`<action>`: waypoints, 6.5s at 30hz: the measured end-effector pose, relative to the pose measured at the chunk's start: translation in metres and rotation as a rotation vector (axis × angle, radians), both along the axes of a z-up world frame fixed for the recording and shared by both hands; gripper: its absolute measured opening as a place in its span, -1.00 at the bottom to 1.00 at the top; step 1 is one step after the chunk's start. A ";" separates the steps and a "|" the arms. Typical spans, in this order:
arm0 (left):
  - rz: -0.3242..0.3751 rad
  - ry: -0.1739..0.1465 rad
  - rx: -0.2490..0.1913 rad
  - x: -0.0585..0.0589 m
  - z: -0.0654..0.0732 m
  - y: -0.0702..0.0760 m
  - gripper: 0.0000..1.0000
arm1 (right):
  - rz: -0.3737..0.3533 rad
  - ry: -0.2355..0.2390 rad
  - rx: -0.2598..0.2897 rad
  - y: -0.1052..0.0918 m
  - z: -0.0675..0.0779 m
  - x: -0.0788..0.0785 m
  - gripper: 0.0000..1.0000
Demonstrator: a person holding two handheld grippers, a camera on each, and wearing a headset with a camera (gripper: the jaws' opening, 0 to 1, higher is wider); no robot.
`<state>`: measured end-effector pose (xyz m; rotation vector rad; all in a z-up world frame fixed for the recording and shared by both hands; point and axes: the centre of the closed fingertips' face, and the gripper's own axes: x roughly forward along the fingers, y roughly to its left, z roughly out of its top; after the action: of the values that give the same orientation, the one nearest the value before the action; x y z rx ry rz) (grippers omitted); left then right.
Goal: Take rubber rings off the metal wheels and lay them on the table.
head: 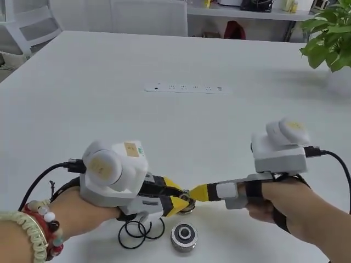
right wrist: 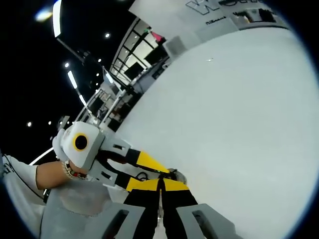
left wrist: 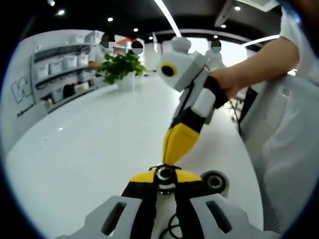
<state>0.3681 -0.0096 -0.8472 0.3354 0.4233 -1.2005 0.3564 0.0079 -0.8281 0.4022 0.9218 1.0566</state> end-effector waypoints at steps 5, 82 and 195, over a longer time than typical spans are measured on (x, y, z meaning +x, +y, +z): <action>0.005 0.002 -0.005 0.000 0.000 0.000 -0.73 | 0.017 -0.049 -0.060 0.004 -0.003 0.002 -1.00; 0.338 -0.097 -0.063 -0.076 0.105 0.176 0.60 | 0.205 -0.329 -0.089 -0.001 0.092 -0.026 -1.00; 0.473 -0.058 -0.095 -0.091 0.097 0.203 0.71 | 0.021 -0.716 -0.158 -0.087 0.154 -0.024 0.41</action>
<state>0.2766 0.1931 -0.7498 0.1731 0.3675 -0.7443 0.3326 -0.0793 -0.6742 -0.1245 0.3607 1.0315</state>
